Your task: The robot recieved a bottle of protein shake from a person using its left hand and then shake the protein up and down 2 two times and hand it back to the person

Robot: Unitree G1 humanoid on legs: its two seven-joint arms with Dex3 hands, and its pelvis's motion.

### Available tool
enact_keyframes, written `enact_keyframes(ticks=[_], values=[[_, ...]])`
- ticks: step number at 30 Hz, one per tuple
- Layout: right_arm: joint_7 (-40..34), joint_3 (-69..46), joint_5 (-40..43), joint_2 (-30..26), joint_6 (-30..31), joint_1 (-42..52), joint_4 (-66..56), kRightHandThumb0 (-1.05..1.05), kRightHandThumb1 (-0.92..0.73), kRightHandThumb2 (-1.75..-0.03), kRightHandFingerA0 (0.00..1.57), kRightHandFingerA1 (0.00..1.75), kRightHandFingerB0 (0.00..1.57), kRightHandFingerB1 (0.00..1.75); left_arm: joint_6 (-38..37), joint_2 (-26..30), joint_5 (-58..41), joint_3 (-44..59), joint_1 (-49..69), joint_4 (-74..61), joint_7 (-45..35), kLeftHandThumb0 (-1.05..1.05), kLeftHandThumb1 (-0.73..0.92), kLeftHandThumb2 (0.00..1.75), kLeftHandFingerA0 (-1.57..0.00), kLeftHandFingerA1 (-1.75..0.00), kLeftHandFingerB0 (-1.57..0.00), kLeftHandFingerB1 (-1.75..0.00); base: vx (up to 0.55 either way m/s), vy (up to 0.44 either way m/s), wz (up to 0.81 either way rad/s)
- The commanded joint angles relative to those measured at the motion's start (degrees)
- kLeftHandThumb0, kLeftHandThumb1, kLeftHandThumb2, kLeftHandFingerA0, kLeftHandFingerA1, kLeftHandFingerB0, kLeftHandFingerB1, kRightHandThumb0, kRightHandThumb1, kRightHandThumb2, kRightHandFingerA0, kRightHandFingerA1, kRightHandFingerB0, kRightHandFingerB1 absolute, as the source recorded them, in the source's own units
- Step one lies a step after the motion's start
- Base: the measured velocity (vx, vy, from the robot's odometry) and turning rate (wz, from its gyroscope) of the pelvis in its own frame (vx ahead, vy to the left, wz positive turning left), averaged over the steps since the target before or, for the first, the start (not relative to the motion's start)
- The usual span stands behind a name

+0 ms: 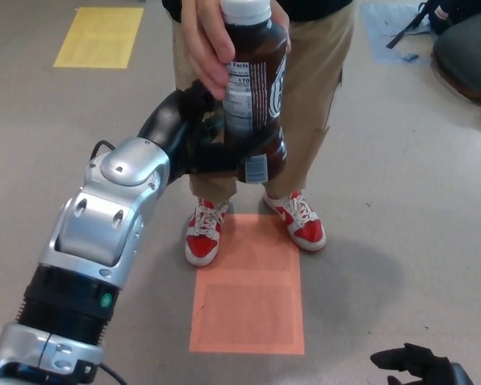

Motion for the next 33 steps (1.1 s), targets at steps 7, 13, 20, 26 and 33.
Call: enact_keyframes(ticks=[7, 13, 20, 26, 33], values=[[-1.1, 0.6, 0.3, -0.4, -0.5, 0.4, 0.1, -0.21, -0.73, -0.63, 0.97, 0.53, 0.89, 0.53, -4.3, 6.6, -0.4, 0.4, 10.3, -6.7, -6.4, -0.85, 0.59, 0.59, 0.00, 0.00, 0.00, 0.00, 0.00, 0.000, 0.00], [-0.6, 1.0, 0.1, 0.0, -1.1, 0.6, 0.5, -0.17, -0.73, -0.64, 0.96, 0.53, 0.88, 0.54, -13.4, 14.6, 5.1, -2.1, 21.5, -11.6, -6.5, -0.90, 0.52, 0.92, 0.00, 0.00, 0.00, 0.00, 0.00, 0.000, 0.00], [-1.1, 2.6, -0.9, 0.0, -1.2, 0.8, 0.3, -0.14, -0.75, -0.63, 0.93, 0.53, 0.87, 0.54, -23.4, 21.7, 13.8, -6.5, 32.1, -10.2, -0.7, -0.85, 0.54, 0.97, -0.05, -0.30, -0.05, -0.13, 0.00, 0.000, 0.00], [-1.8, 3.9, -1.9, 0.0, -1.1, -0.1, 0.5, -0.17, -0.75, -0.64, 0.92, 0.54, 0.86, 0.53, -32.3, 22.6, 21.6, -9.9, 36.7, -1.9, 10.4, -0.85, 0.71, 0.63, -0.29, -0.34, -0.13, -0.25, 0.00, 0.000, 0.00], [-1.2, 4.6, -2.0, 0.6, -0.6, -1.4, 0.4, -0.12, -0.73, -0.65, 0.88, 0.52, 0.84, 0.53, -40.2, 22.6, 27.8, -13.5, 36.9, 14.5, 24.4, -0.80, 0.70, 0.62, -0.47, -0.37, -0.24, -0.29, 0.00, 0.000, 0.00]])
